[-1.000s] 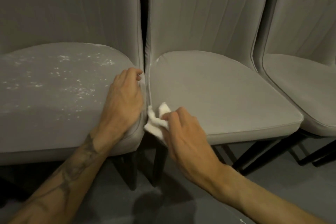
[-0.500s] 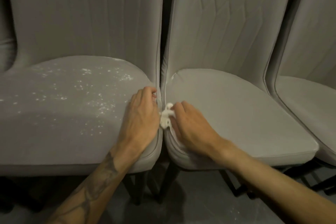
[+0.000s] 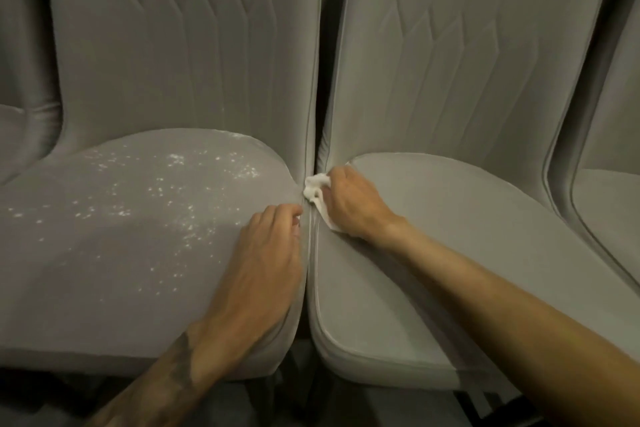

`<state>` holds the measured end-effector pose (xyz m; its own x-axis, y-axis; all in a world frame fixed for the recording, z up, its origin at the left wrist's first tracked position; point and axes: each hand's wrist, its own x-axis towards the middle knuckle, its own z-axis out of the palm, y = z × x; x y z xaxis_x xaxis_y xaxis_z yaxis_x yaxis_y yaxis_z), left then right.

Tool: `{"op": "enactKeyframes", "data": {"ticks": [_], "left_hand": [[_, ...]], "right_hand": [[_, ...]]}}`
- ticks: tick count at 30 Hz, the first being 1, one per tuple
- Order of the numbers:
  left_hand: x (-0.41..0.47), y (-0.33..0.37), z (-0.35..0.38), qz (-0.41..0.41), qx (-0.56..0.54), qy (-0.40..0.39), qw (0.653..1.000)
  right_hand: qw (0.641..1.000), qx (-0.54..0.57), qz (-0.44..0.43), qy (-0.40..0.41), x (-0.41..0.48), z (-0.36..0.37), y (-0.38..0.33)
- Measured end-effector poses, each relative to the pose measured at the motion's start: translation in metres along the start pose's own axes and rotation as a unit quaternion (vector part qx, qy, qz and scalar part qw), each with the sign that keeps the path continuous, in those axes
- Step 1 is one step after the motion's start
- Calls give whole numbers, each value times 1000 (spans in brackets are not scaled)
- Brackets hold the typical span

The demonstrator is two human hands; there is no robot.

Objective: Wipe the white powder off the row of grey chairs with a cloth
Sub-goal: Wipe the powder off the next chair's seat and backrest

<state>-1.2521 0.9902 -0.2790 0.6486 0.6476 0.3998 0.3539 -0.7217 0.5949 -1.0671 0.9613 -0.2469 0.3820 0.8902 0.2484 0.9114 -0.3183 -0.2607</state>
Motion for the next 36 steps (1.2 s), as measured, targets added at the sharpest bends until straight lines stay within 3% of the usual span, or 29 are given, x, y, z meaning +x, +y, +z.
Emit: {"op": "enactKeyframes", "data": {"ticks": [3, 6, 9, 11, 13, 16, 20, 23, 25, 29, 31, 36], "left_hand": [[-2, -2, -1, 3, 1, -5, 1000], [-1, -3, 2, -3, 8, -6, 1000], [4, 0, 6, -46, -9, -27, 999], [9, -3, 7, -66, 15, -61, 996], [14, 0, 5, -46, 47, -73, 995], [32, 8, 5, 40, 128, -43, 990], [63, 4, 14, 81, 170, -58, 980], [82, -9, 21, 98, 190, -64, 975], [89, -13, 25, 104, 195, -75, 972], [90, -17, 29, 109, 198, -70, 972], [89, -19, 29, 101, 188, -68, 975], [82, -21, 32, 112, 163, -42, 979]], "right_hand": [[998, 6, 30, 47, 28, 9, 16], [998, 10, -13, 58, 20, 13, 18], [984, 21, -175, -26, 5, -2, 15], [971, 97, -179, -123, -1, -17, 22], [969, 151, -122, -154, -5, -28, 40], [983, 171, -21, -72, -4, -38, 88], [981, 140, 133, 13, -7, -57, 169], [963, 67, 253, 61, -31, -69, 213], [946, -66, 302, 95, -52, -70, 228], [931, -215, 252, 156, -69, -62, 238], [931, -254, 227, 135, -63, -56, 249], [918, -261, 292, 64, -24, -56, 263]]}}
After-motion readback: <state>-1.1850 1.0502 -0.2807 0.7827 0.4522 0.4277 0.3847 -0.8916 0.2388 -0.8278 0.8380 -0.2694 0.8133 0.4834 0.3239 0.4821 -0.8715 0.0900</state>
